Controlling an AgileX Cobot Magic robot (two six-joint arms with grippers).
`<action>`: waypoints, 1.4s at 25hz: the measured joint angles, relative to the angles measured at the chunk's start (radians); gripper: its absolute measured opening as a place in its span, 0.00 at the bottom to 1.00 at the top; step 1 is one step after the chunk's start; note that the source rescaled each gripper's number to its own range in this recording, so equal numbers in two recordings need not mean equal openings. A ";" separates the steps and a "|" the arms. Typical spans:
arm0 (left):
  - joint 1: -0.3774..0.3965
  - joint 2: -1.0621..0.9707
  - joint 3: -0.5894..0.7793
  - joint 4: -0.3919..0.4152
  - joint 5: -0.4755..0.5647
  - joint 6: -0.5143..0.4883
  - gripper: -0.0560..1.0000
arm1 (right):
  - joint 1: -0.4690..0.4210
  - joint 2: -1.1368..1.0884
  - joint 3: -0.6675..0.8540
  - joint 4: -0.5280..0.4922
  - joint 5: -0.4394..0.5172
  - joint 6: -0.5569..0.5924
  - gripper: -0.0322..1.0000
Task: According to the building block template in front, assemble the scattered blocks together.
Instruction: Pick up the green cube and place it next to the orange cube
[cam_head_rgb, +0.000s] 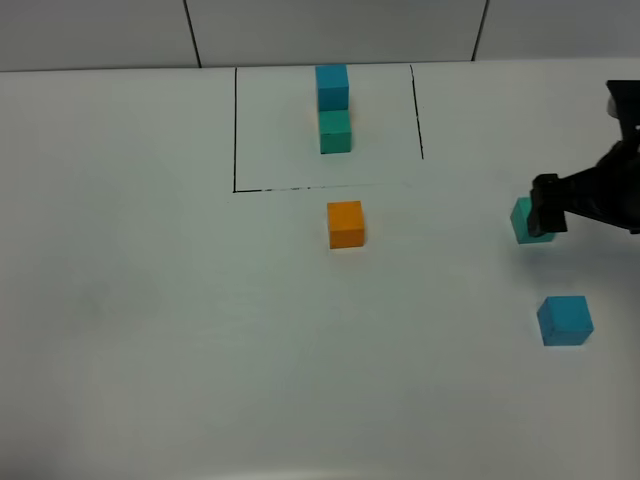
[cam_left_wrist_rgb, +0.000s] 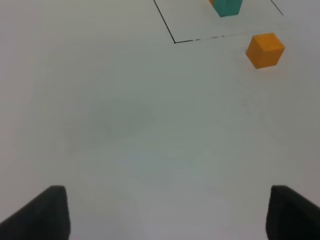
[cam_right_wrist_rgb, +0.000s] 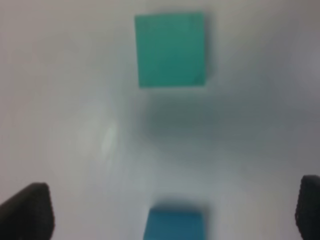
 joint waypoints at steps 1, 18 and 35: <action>0.000 0.000 0.000 0.000 0.000 0.000 0.79 | 0.016 0.041 -0.029 -0.016 0.000 0.013 0.97; 0.000 0.000 0.000 0.000 0.000 0.000 0.79 | 0.031 0.437 -0.392 -0.081 0.106 0.035 0.91; 0.000 0.000 0.000 0.000 0.000 0.000 0.79 | 0.004 0.469 -0.399 -0.054 0.150 0.005 0.04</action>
